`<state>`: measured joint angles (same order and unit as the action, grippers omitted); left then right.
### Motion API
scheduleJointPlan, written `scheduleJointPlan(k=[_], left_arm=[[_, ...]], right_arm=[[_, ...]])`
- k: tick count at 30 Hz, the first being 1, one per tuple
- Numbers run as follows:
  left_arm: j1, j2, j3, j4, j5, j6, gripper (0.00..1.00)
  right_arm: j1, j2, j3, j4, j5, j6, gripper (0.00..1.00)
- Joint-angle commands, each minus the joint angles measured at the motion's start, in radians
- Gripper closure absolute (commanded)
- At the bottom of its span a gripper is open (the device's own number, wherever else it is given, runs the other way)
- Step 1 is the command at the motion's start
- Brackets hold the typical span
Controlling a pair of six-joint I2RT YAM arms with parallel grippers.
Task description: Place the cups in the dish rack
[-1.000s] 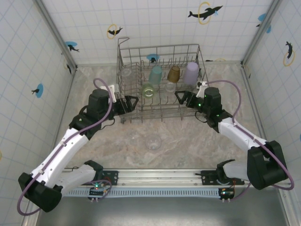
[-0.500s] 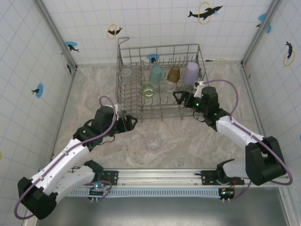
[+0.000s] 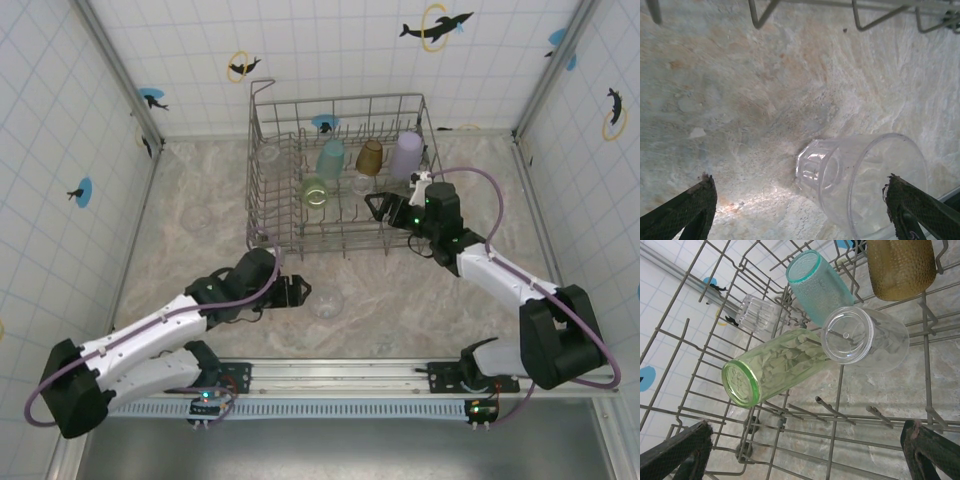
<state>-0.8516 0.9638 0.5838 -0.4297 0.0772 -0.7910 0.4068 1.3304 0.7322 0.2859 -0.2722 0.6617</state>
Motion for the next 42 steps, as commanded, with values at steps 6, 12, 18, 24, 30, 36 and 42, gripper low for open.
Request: scheduleJointPlan(k=[6,12,18,24,30,36,42], left_arm=[[-0.089,0.12,0.035,0.021,-0.117,-0.052,0.15],[-0.136,0.204,0.079,0.03,-0.14,-0.06,0.19],[-0.168,0.274,0.12,0.029,-0.156,-0.071,0.31],[-0.176,0.316,0.132,0.031,-0.15,-0.079,0.46],[-0.178,0.335,0.156,0.03,-0.136,-0.083,0.74],[-0.178,0.352,0.18,0.022,-0.133,-0.094,1.0],[-0.178,0.387,0.237,0.001,-0.107,-0.084,1.0]], right_arm=[[0.005,-0.003,0.042,-0.029,0.013,-0.019,0.0],[-0.001,-0.016,0.026,-0.03,0.019,-0.022,0.0],[-0.01,-0.04,0.008,-0.036,0.019,-0.03,0.0],[-0.032,-0.073,-0.019,-0.041,0.008,-0.034,0.0],[-0.058,-0.11,-0.053,-0.035,-0.007,-0.03,0.0],[-0.088,-0.156,-0.089,-0.033,-0.019,-0.027,0.0],[-0.121,-0.204,-0.129,-0.031,-0.027,-0.034,0.0]])
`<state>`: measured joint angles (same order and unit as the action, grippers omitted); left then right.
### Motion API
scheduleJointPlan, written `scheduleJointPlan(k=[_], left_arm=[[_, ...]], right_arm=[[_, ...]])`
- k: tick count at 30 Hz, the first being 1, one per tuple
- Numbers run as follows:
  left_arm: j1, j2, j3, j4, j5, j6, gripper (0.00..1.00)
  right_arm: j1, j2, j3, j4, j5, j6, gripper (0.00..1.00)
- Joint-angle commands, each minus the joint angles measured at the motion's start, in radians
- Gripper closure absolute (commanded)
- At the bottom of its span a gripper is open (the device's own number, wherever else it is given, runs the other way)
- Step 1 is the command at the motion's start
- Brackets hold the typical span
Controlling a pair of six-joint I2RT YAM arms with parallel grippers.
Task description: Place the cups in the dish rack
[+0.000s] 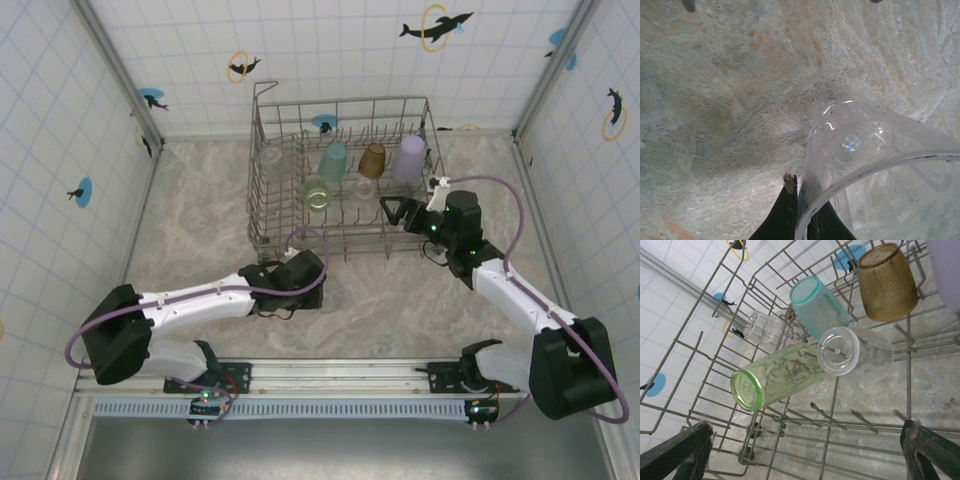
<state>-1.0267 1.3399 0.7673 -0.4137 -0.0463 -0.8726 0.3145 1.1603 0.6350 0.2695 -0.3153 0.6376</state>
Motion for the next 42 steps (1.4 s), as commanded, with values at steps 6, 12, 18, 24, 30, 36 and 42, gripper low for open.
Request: scheduleJointPlan(k=[6,12,18,24,30,36,42], left_arm=[[-0.003,0.003,0.097,-0.019,0.027,-0.003,1.0],[-0.004,-0.026,0.136,-0.013,0.046,0.007,1.0],[-0.003,-0.042,0.197,-0.009,0.063,0.037,1.0],[-0.002,-0.03,0.276,-0.031,0.048,0.079,1.0],[0.021,-0.013,0.36,-0.048,0.049,0.126,1.0],[0.07,-0.01,0.434,-0.057,0.079,0.159,1.0],[0.095,-0.005,0.495,-0.06,0.125,0.177,1.0]], right_arm=[[-0.045,-0.029,-0.017,-0.016,-0.008,-0.015,0.0],[-0.046,-0.025,-0.009,-0.013,-0.015,-0.011,0.0],[-0.046,-0.031,-0.024,0.001,-0.012,0.001,0.0],[-0.045,-0.034,-0.023,-0.004,-0.021,0.005,0.0],[-0.046,-0.057,-0.027,-0.023,-0.017,-0.005,0.0],[-0.061,-0.071,-0.033,-0.026,-0.033,0.0,0.0],[-0.078,-0.084,-0.037,-0.019,-0.041,0.008,0.0]])
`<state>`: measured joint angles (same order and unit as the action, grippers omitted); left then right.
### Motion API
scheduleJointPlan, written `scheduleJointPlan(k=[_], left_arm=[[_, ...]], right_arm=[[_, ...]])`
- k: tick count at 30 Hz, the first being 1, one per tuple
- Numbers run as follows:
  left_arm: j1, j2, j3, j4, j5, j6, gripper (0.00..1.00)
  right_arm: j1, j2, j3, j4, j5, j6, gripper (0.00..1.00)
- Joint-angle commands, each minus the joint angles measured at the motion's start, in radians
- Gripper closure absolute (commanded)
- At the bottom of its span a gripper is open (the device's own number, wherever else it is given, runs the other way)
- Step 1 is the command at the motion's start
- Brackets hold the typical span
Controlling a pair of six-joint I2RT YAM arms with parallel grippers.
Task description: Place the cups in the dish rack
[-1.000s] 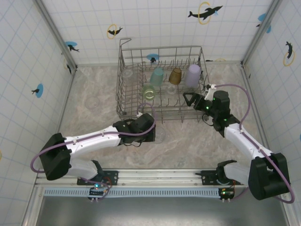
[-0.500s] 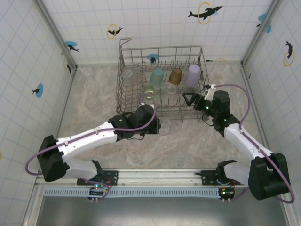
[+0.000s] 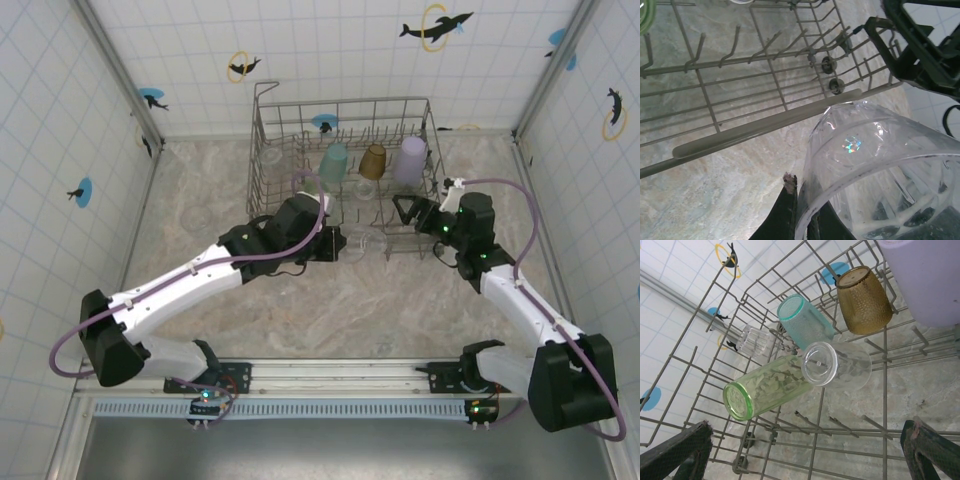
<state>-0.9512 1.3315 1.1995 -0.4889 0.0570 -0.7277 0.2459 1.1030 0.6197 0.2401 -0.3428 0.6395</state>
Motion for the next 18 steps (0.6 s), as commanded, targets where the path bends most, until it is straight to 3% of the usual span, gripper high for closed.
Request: scheduleJointPlan(k=[1,10,18], left_arm=[[0.024,0.006,0.074,0.012,0.026,0.036,1.0],[0.087,0.017,0.164,0.025,0.113,0.064,1.0],[0.216,0.062,0.16,0.092,0.261,0.082,1.0]], right_arm=[[-0.011,-0.027,-0.021,0.011,-0.016,0.006,0.0],[-0.017,-0.028,-0.019,0.014,-0.028,0.016,0.0],[-0.016,-0.036,-0.027,0.091,-0.079,0.028,0.0]])
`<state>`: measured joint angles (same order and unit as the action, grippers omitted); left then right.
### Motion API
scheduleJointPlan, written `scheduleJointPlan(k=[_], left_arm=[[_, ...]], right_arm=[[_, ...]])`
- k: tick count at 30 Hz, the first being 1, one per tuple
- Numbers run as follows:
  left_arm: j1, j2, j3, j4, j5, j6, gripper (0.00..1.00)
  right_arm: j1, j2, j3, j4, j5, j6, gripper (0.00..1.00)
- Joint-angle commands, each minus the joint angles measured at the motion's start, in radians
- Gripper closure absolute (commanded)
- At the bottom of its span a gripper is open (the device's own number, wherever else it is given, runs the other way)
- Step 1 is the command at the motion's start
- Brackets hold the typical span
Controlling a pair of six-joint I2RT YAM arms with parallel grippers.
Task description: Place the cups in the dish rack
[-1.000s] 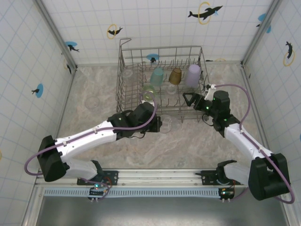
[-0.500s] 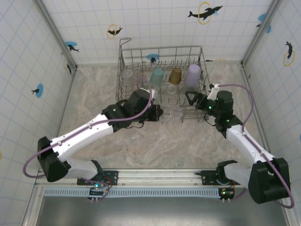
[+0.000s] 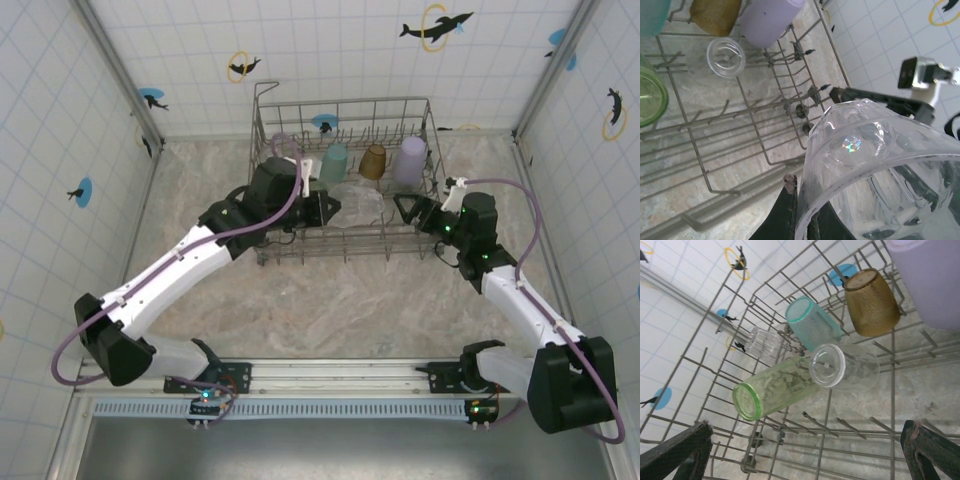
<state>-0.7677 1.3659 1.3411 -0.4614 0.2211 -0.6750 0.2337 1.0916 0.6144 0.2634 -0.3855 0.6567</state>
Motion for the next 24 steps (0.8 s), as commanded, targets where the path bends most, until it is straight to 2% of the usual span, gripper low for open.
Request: scheduleJointPlan(k=[1,5,10,18,24], left_arm=[[0.052,0.039,0.028,0.067,0.124,0.029,1.0],[0.137,0.055,0.03,0.125,0.198,0.016,1.0],[0.228,0.111,0.008,0.248,0.387,-0.042,1.0],[0.299,0.237,0.015,0.4,0.585,-0.095,1.0],[0.357,0.298,0.01,0.521,0.701,-0.149,1.0]], right_arm=[[-0.004,-0.023,-0.014,0.06,-0.038,0.008,0.0],[-0.006,-0.021,-0.01,0.077,-0.06,0.009,0.0],[-0.004,-0.007,-0.011,0.176,-0.165,0.026,0.0],[-0.004,0.055,0.025,0.265,-0.235,0.1,0.0],[-0.004,0.106,0.028,0.404,-0.258,0.202,0.0]])
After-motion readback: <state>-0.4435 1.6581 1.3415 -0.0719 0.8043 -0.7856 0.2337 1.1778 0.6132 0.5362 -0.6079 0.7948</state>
